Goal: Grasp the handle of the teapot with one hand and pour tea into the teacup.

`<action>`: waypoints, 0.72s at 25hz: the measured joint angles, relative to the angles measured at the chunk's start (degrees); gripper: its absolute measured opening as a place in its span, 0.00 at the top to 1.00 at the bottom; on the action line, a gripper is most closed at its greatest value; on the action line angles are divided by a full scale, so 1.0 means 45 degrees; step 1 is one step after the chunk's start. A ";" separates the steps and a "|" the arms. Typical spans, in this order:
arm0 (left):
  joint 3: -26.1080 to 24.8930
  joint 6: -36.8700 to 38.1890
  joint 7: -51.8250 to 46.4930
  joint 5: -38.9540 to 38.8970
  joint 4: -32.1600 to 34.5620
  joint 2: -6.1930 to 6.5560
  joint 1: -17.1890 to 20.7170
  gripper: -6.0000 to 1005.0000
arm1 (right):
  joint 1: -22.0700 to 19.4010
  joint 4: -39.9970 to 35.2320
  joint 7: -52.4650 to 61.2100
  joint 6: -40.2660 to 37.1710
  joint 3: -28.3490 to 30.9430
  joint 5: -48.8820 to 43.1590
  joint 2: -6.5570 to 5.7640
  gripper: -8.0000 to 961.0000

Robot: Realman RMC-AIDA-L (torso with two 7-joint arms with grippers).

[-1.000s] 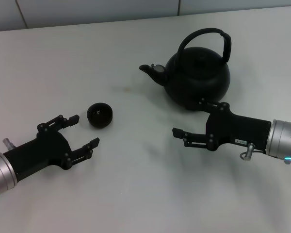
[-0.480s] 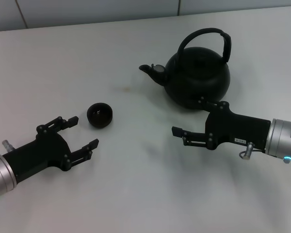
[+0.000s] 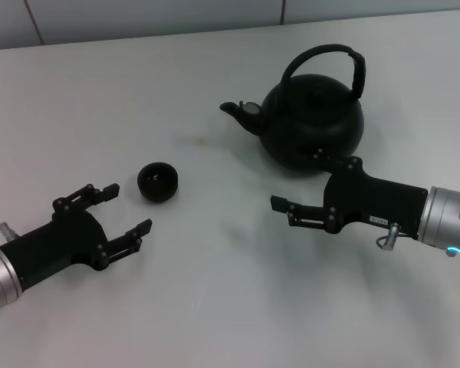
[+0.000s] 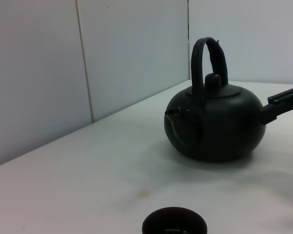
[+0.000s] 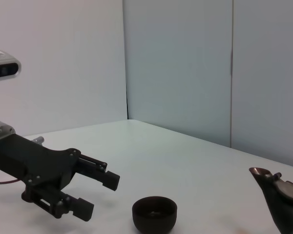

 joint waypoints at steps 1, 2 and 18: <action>-0.0024 0.0000 0.0000 -0.0004 0.0024 0.0013 0.0014 0.24 | 0.0006 0.0004 -0.0001 0.0001 0.0000 0.0002 -0.0001 0.13; -0.0030 0.0000 0.0000 -0.0005 0.0024 0.0014 0.0017 0.24 | 0.0008 0.0004 -0.0003 0.0000 0.0000 0.0001 -0.0003 0.13; -0.0072 0.0000 0.0000 0.0001 0.0141 0.0016 0.0155 0.24 | 0.1168 0.0526 0.0063 0.1105 -0.0017 -0.0050 -0.0007 0.13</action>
